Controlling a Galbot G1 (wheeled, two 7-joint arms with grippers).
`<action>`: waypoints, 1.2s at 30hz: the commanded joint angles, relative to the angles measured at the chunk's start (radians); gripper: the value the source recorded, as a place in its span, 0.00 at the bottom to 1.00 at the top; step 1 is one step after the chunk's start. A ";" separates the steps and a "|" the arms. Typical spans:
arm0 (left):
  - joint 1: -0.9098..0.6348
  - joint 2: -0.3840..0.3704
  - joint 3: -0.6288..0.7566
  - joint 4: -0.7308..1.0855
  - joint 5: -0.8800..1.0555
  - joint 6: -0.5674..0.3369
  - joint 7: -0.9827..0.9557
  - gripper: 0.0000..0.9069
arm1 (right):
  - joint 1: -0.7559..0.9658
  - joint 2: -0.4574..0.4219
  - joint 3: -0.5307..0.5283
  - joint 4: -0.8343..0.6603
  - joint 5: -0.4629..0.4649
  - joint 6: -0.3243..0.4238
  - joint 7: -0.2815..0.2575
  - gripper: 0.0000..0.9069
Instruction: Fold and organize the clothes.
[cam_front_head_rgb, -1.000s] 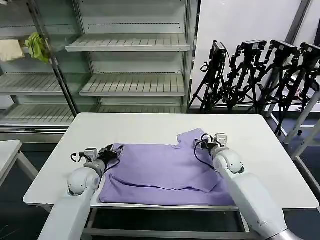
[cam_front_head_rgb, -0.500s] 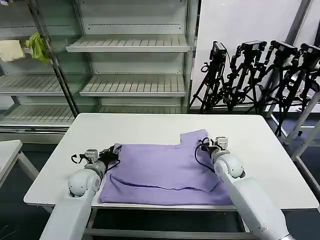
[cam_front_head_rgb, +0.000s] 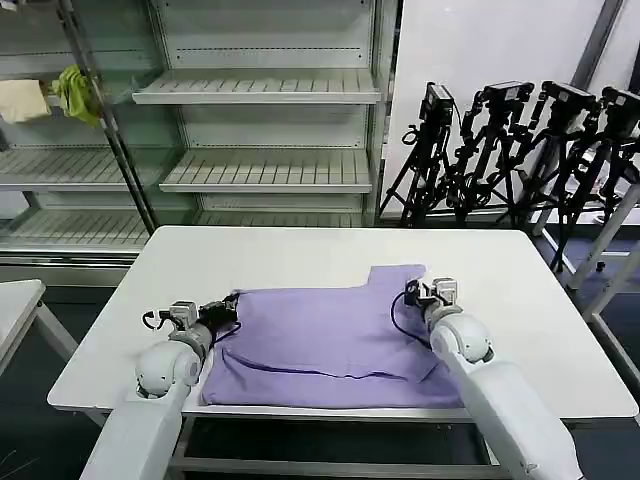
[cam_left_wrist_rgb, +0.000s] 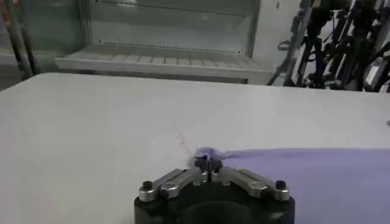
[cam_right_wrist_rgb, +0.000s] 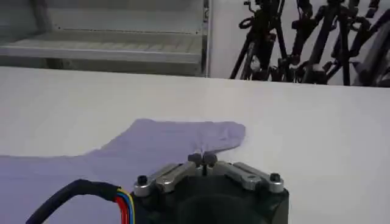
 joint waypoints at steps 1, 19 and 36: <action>0.000 0.000 0.000 -0.003 0.001 -0.002 0.000 0.01 | -0.004 0.000 -0.001 0.006 -0.001 -0.001 0.001 0.00; 0.005 -0.009 -0.012 -0.067 -0.011 -0.040 0.002 0.01 | -0.069 -0.044 0.074 0.209 0.005 0.000 0.002 0.00; 0.095 0.006 -0.053 -0.202 -0.018 -0.030 -0.002 0.01 | -0.179 -0.142 0.146 0.362 0.031 -0.001 -0.007 0.00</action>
